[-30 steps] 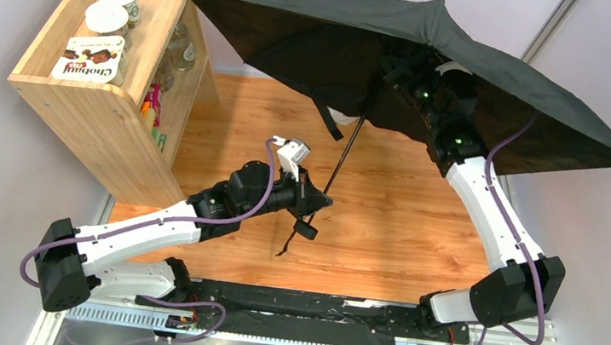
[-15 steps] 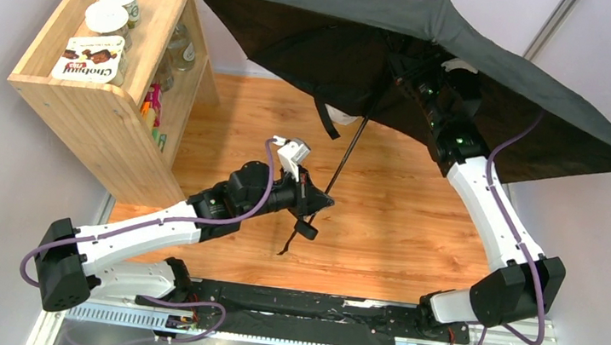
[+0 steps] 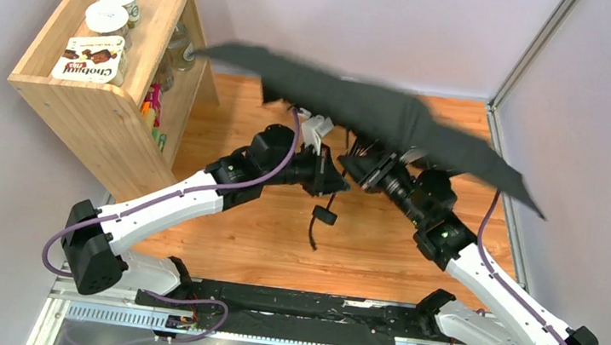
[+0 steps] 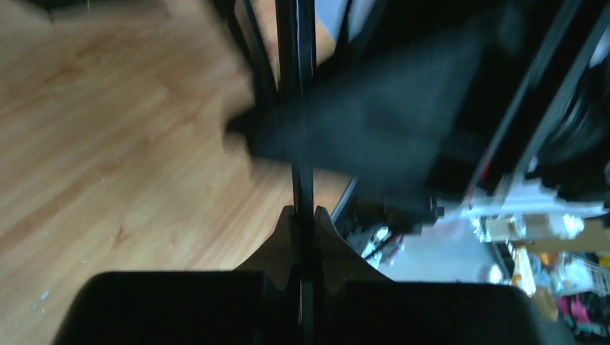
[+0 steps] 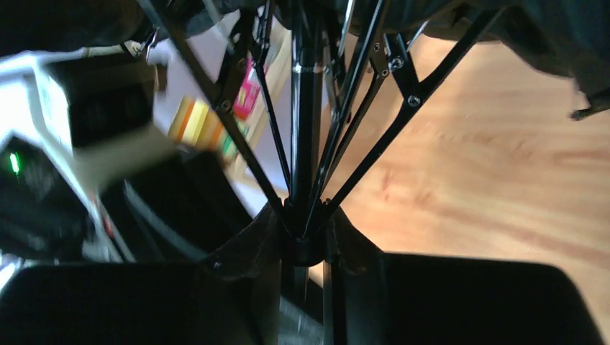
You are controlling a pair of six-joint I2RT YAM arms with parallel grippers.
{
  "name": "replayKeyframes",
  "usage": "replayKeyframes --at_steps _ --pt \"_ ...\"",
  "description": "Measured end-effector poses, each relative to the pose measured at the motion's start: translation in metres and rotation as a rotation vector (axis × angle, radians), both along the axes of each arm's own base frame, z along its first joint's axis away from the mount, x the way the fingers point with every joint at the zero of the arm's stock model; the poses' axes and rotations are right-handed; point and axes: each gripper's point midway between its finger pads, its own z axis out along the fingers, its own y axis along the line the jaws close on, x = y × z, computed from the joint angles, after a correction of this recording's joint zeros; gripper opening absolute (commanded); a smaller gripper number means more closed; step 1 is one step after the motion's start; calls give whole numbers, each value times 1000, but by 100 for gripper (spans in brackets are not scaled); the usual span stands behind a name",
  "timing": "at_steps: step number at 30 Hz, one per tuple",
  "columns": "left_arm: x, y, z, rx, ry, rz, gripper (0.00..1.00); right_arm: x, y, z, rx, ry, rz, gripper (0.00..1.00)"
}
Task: Put away the umbrella
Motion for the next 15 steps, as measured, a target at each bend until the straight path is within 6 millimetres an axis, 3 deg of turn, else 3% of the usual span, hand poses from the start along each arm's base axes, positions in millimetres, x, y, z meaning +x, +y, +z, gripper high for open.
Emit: replayKeyframes --at_steps 2,5,7,10,12,15 --pt "13 -2 16 -44 -16 37 0 -30 22 -16 0 33 119 0" --pt "21 -3 21 -63 -27 66 1 -25 22 -12 3 33 129 0" --pt "23 -6 24 -74 -30 69 12 -17 15 -3 21 30 114 0" --pt "20 -7 24 -84 -28 58 45 3 -2 13 78 22 59 0" --pt "14 0 19 -100 -14 65 60 20 -17 18 100 22 -1 0" --pt "3 16 10 -115 3 78 64 38 -28 11 108 52 -52 0"
